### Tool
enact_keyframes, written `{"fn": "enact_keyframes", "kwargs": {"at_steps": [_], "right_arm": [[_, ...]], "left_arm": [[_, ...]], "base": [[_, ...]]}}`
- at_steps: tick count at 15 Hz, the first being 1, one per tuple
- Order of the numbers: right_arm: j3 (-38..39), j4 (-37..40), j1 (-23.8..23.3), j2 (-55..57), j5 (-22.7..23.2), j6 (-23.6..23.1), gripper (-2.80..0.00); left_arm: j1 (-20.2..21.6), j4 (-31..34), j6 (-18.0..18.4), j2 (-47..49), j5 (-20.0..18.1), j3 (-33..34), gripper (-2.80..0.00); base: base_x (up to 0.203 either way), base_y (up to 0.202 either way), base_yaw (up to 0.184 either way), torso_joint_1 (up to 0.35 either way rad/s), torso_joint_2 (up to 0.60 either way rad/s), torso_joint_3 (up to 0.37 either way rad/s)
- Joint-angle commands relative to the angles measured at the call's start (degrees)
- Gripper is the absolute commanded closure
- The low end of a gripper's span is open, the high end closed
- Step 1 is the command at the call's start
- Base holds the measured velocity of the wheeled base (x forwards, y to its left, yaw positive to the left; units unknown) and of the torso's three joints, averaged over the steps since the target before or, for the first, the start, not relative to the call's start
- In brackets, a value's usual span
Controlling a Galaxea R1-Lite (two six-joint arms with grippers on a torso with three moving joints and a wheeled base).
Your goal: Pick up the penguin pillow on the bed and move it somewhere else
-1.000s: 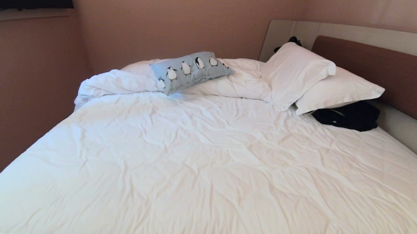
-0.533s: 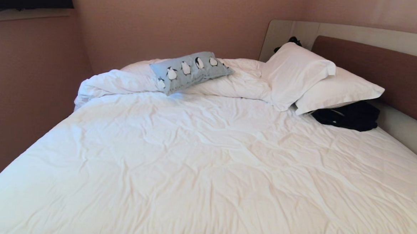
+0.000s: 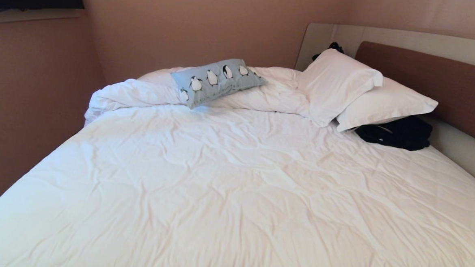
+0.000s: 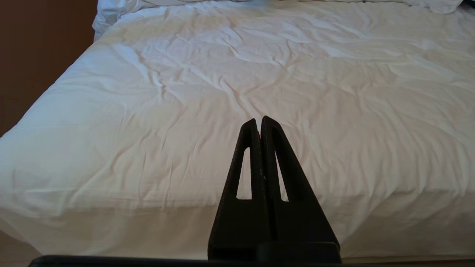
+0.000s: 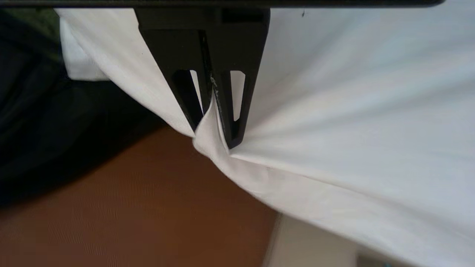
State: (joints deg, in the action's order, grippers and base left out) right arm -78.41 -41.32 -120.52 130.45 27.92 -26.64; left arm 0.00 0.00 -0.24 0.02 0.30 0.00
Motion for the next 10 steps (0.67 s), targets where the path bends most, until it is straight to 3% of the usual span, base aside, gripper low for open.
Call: {"fn": "enact_keyframes", "kwargs": {"at_steps": [1, 10], "right_arm": [[0.71, -0.64, -1.01, 3.04, 0.2, -2.25, 0.0], [2.2, -3.13, -2.42, 14.48, 0.21, -6.04, 0.0]], "left_arm": [[0.0, 0.0, -0.02, 0.06, 0.05, 0.0, 0.0], [0.0, 0.0, -0.02, -0.02, 0.05, 0.0, 0.0]], "base": [[0.0, 0.0, 0.0, 0.0, 0.0, 0.0], [0.0, 0.0, 0.0, 0.0, 0.0, 0.0]]}}
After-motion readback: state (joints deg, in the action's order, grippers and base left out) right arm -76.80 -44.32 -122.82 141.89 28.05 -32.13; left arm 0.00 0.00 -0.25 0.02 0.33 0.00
